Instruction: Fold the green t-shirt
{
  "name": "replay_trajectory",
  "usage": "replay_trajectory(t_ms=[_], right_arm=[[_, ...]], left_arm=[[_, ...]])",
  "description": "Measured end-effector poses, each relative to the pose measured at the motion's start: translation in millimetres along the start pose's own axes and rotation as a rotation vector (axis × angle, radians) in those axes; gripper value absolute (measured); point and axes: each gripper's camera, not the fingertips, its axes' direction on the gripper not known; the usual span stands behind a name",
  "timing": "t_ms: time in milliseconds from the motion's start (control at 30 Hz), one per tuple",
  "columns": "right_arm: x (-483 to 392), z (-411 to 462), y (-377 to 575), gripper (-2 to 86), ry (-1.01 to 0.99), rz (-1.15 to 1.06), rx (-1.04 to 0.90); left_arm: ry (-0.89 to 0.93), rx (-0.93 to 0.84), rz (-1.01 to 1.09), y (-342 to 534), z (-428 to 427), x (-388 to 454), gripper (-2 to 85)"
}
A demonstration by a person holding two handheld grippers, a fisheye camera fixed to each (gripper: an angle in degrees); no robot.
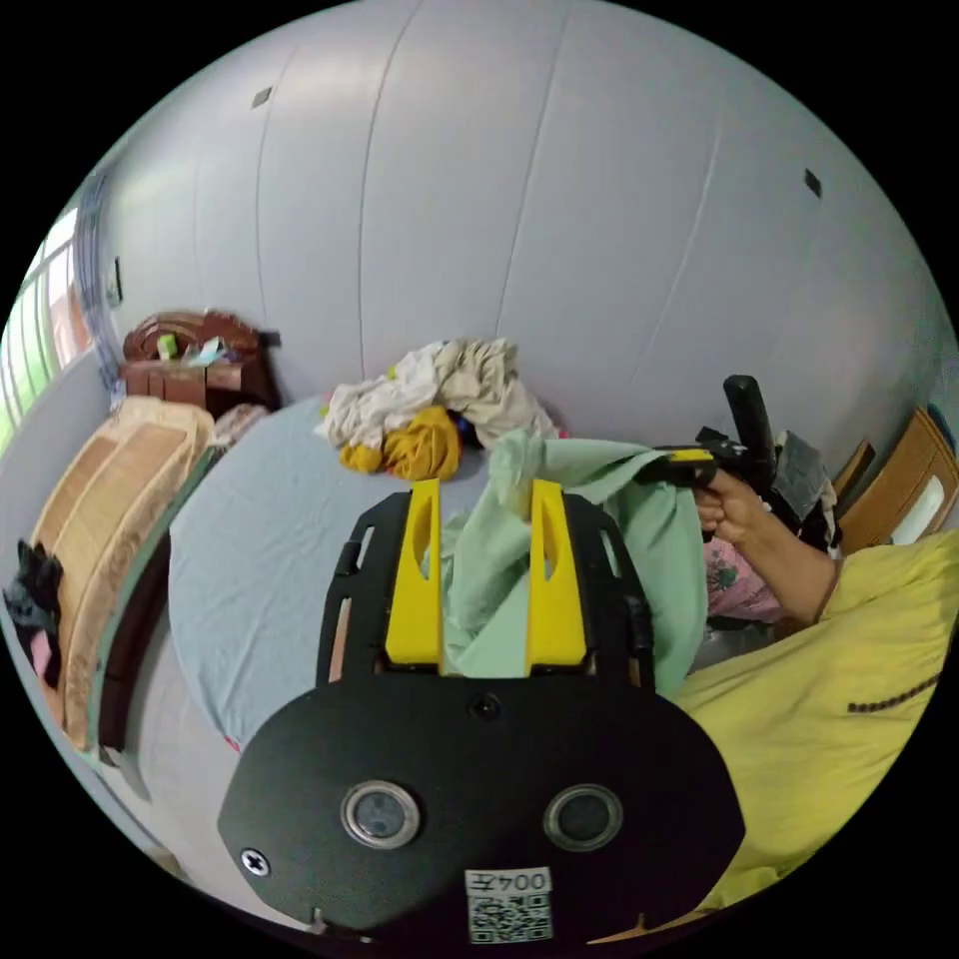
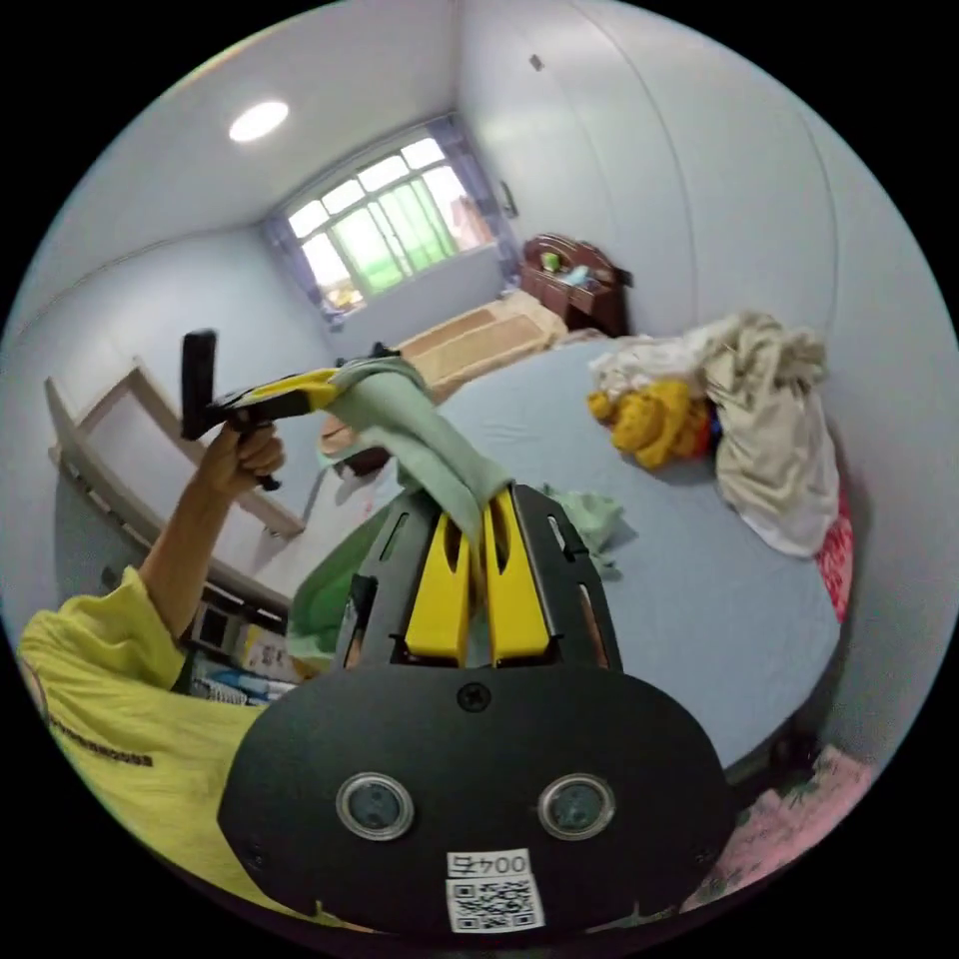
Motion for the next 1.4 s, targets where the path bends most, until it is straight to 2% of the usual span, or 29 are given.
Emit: replay_trajectory(t_ms=[133,233,367,533,700,900,1067,1200,1300,1400], right_arm=[[83,48,67,0.9,0.140,0.250,-0.205],[104,43,115,3.4,0.269,0.312,-0.210],[87,39,159,5.6,0.304,0.247,-0.256],[41,105,224,2.0,0.305,0.041,-0.595],[24,148,267,-0.4,0.401,-0.048,-0.749],[13,152,292,-0.7,0.456,-0.069,-0.726],[2,152,313,-0.8,0.482,-0.206,-0.717],[4,150,321,-0.7,0.454,-0.170,-0.714],[7,145,330,-0.1,0.418,-0.179,-0.676],[16,136,332,2.4,0.358,-0.156,-0.655]], left_arm=[[0.031,-0.094,-0.076,72,55,2,10.3],[0.016,-0.174,-0.084,121,88,24,7.6],[0.035,-0.288,-0.089,171,139,70,3.9],[0.044,-0.395,-0.060,195,202,121,2.1],[-0.065,-0.512,0.025,204,247,155,0.9],[-0.066,-0.520,-0.030,204,265,168,0.7],[-0.032,-0.523,-0.006,206,277,178,0.6],[-0.054,-0.529,-0.024,209,283,186,0.9],[-0.057,-0.567,-0.111,208,288,191,1.8],[0.092,-0.472,-0.281,204,283,200,4.0]])
